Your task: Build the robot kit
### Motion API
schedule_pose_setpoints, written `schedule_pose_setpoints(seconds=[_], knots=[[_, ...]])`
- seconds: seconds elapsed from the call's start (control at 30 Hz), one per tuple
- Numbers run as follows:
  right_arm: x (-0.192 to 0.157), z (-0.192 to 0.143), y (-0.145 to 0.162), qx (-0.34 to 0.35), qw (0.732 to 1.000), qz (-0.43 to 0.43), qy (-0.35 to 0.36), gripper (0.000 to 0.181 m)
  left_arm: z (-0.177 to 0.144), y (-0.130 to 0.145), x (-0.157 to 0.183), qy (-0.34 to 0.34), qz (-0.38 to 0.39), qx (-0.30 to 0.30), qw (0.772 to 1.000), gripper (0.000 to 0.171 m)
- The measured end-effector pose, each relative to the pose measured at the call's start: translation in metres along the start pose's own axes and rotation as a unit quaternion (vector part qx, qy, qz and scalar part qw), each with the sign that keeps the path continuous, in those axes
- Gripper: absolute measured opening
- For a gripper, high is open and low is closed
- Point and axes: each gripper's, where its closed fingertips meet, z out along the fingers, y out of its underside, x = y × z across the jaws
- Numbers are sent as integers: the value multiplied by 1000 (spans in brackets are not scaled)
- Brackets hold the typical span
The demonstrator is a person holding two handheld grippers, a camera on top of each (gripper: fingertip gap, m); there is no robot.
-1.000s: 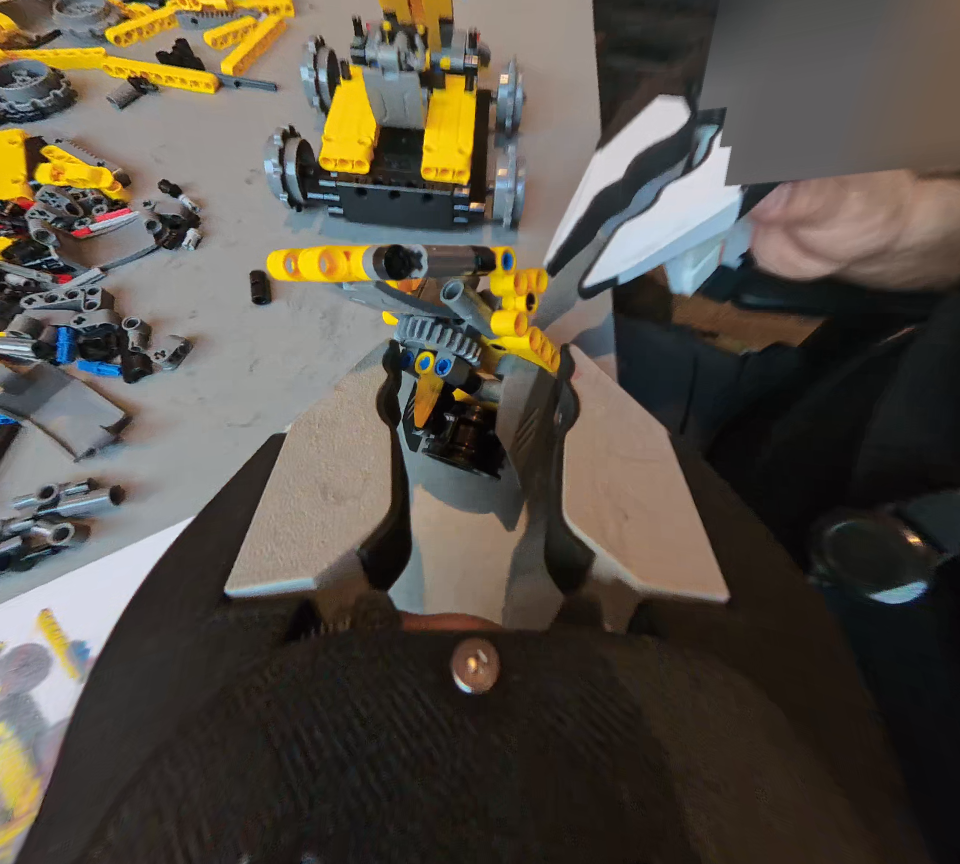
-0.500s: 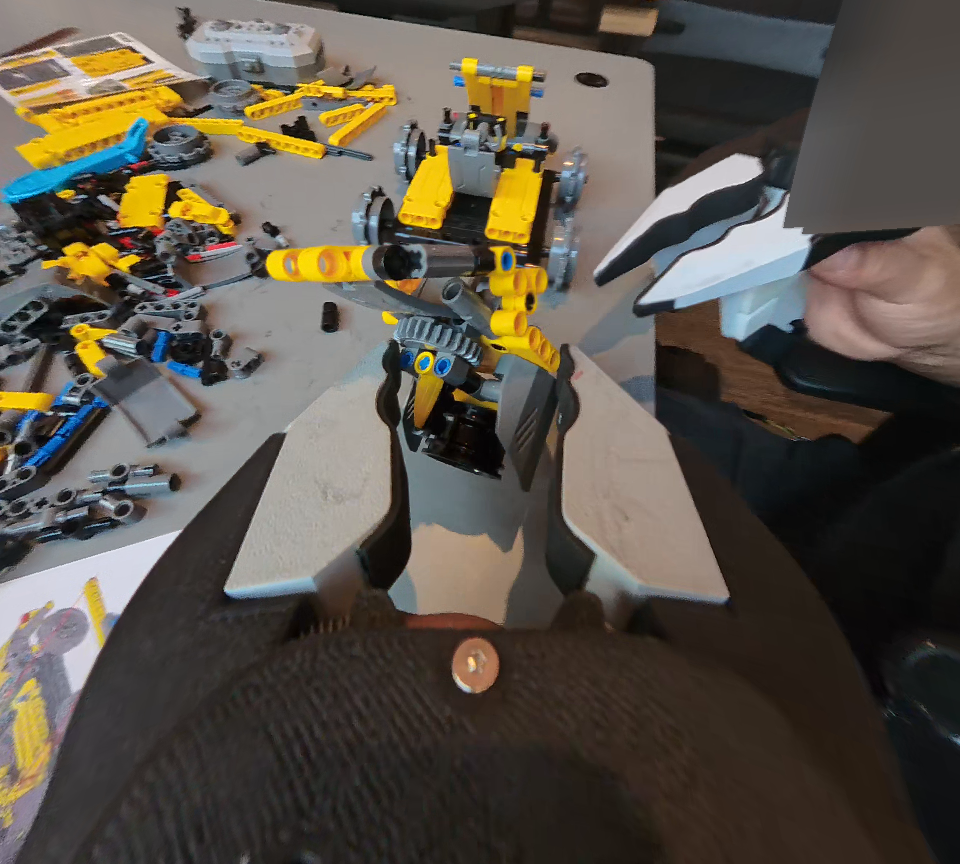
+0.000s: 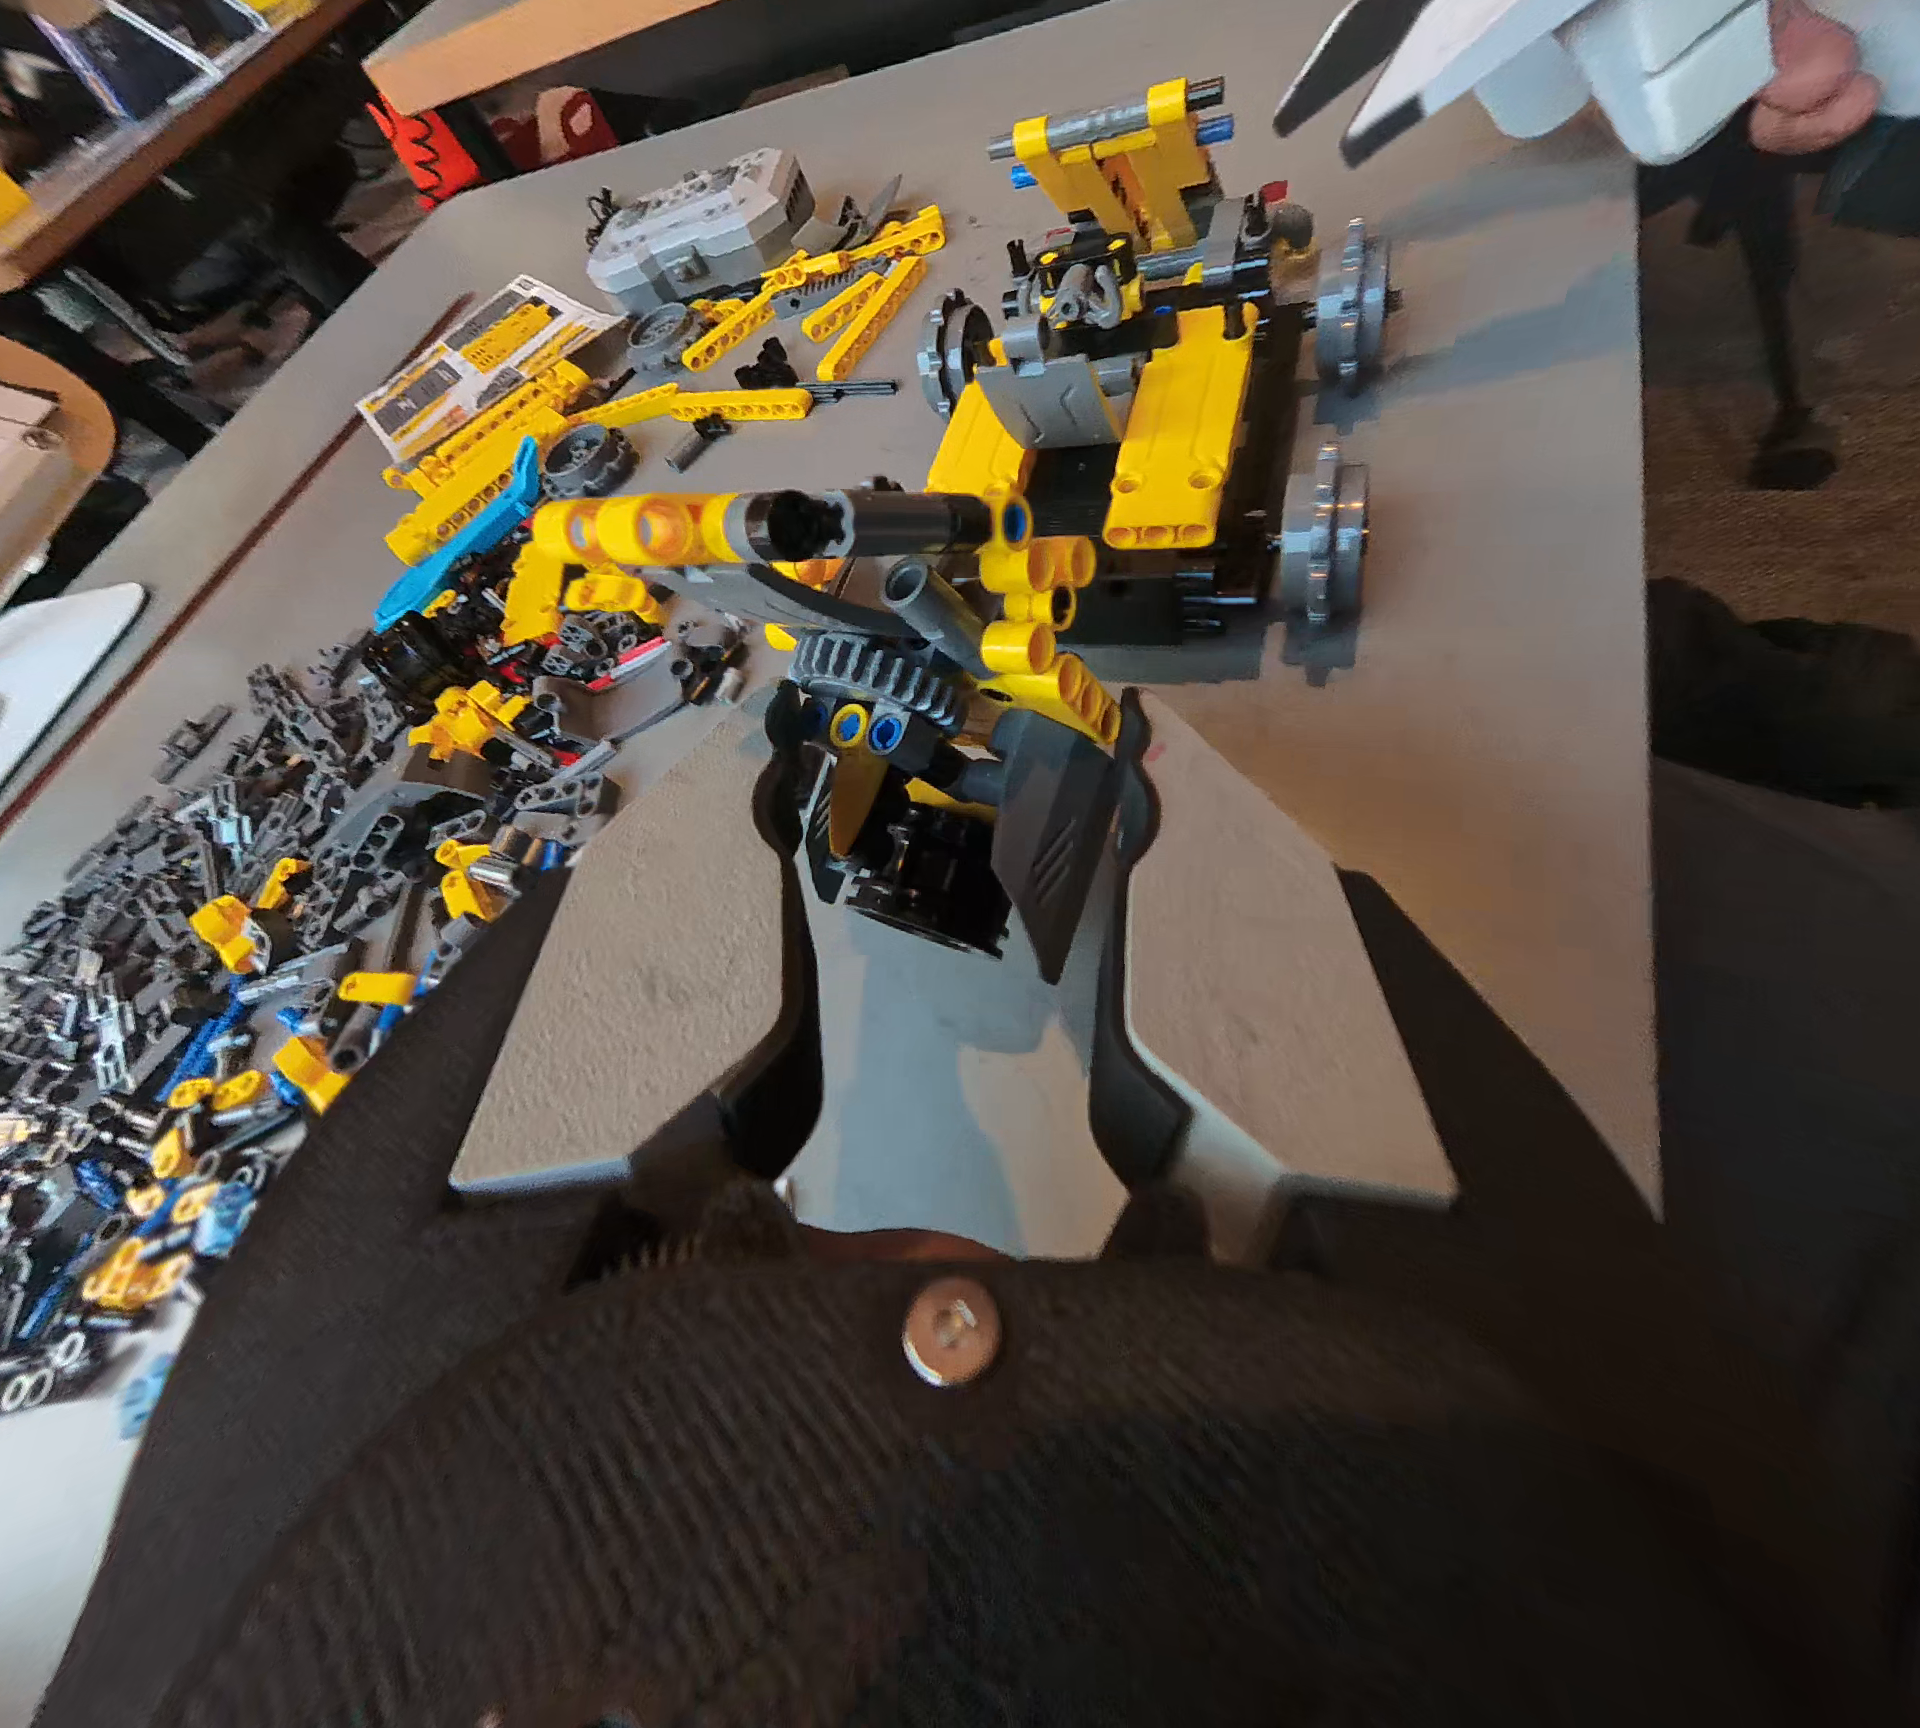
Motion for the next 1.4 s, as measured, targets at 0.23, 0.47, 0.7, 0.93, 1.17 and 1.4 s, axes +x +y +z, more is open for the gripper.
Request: schedule_pose_setpoints(seconds=[0.23, 0.47, 0.7, 0.93, 1.17, 1.4], knots=[[6, 20, 10, -29, 998, 35, -48, 62, 16, 3, -1, -14, 21, -29, 999, 58], [8, 21, 9, -33, 999, 17, -39, 62, 20, 4, 3, -19, 43, -40, 998, 58], [6, 22, 12, -36, 999, 1, -40, 62, 22, 7, 6, -6, 44, -49, 998, 57], [11, 23, 9, -44, 999, 3, -25, 61, 25, 13, 11, 27, 31, -70, 997, 58], [7, 27, 14, -60, 997, 9, -38, 60, 27, 10, 9, 32, 25, -61, 997, 58], [12, 26, -3, -59, 996, 8, -67, 54, 32, 7, 12, 9, 65, -62, 996, 58]])
